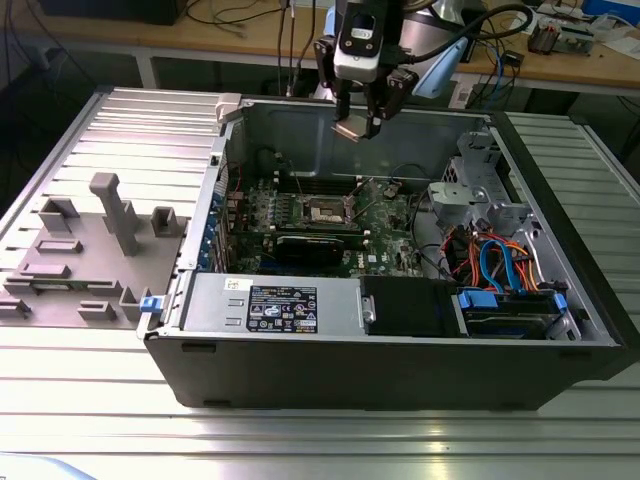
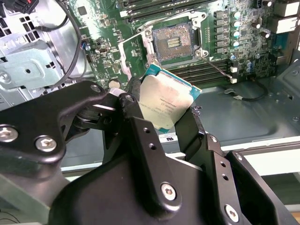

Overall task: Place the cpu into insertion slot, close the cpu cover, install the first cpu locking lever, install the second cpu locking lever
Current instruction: 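Place the cpu into insertion slot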

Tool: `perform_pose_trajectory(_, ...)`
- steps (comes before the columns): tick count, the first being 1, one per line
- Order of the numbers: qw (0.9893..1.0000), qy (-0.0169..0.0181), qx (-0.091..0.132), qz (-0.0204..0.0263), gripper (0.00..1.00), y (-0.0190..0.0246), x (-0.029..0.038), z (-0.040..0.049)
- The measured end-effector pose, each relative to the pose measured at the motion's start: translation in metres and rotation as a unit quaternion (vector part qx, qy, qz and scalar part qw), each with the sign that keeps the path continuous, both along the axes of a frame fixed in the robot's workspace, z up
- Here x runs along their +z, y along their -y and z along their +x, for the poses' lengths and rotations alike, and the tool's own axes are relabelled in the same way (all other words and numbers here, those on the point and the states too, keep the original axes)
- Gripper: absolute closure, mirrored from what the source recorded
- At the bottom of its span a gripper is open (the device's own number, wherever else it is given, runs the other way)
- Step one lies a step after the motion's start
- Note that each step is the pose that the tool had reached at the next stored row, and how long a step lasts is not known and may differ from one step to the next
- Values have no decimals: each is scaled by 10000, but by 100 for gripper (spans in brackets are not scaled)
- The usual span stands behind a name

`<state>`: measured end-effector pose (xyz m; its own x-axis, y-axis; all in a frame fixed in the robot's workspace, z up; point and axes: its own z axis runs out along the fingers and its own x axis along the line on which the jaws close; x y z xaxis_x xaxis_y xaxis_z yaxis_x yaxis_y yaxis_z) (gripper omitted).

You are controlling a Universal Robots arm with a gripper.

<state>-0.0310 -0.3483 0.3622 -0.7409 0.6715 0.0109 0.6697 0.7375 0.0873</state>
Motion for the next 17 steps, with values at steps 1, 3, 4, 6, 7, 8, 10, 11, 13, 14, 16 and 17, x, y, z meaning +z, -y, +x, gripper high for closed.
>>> perform_pose_trajectory(1,10000,5,0,1,46,0,-1,-13)
perform_pose_trajectory(3,10000,5,-1,0,46,0,0,-24)
perform_pose_trajectory(4,10000,6,-5,0,46,0,0,-26)
perform_pose_trajectory(6,10000,6,-83,0,46,1,0,-26)
perform_pose_trajectory(7,9999,6,-158,-1,46,1,0,-26)
perform_pose_trajectory(8,9998,6,-204,-1,46,0,-1,-26)
perform_pose_trajectory(10,9997,6,-253,-1,46,0,-1,-26)
perform_pose_trajectory(11,9997,6,-253,-1,46,0,-1,-26)
perform_pose_trajectory(13,9997,6,-254,-1,46,0,-1,-26)
perform_pose_trajectory(14,9997,6,-254,-1,46,0,-1,-26)
perform_pose_trajectory(16,9997,6,-254,-1,46,0,-1,-26)
perform_pose_trajectory(17,9997,6,-254,-1,46,0,-1,-26)
